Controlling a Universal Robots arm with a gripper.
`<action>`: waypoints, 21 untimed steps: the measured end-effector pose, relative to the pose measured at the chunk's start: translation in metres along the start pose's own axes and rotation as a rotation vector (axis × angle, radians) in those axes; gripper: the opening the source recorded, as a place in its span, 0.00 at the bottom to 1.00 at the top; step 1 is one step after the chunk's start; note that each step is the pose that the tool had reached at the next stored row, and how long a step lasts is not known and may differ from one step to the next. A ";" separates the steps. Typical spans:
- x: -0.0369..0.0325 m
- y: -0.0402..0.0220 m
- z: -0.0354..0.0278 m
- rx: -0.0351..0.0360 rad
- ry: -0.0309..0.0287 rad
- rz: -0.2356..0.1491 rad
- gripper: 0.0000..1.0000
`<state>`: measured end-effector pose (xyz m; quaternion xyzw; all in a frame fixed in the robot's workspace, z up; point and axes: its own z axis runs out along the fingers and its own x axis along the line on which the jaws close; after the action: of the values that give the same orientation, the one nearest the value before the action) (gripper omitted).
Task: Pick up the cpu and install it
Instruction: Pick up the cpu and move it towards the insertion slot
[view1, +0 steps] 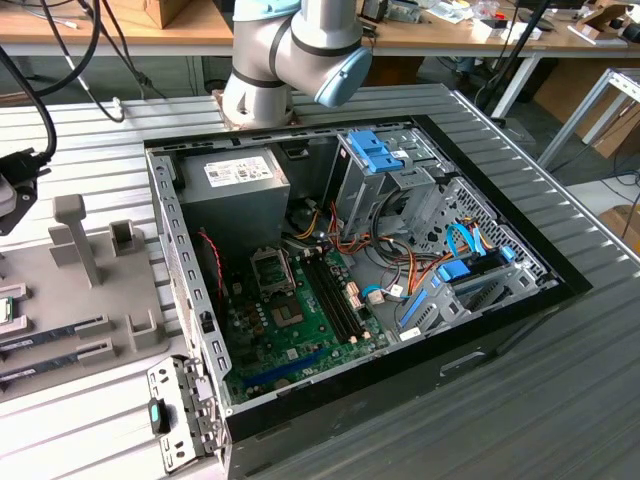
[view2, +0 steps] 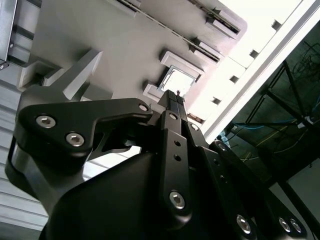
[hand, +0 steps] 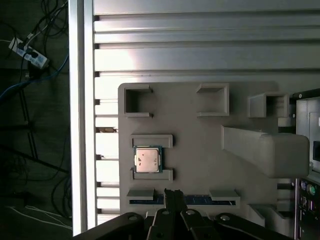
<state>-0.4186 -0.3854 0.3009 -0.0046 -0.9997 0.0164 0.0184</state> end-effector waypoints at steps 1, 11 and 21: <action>-0.0001 0.0000 0.0004 0.0000 0.0000 0.000 0.11; 0.0002 0.0029 0.0047 -0.0002 0.0000 0.000 0.11; 0.0003 0.0060 0.0064 -0.0037 0.0001 0.000 0.11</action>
<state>-0.4191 -0.3796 0.2942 -0.0045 -0.9997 0.0146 0.0184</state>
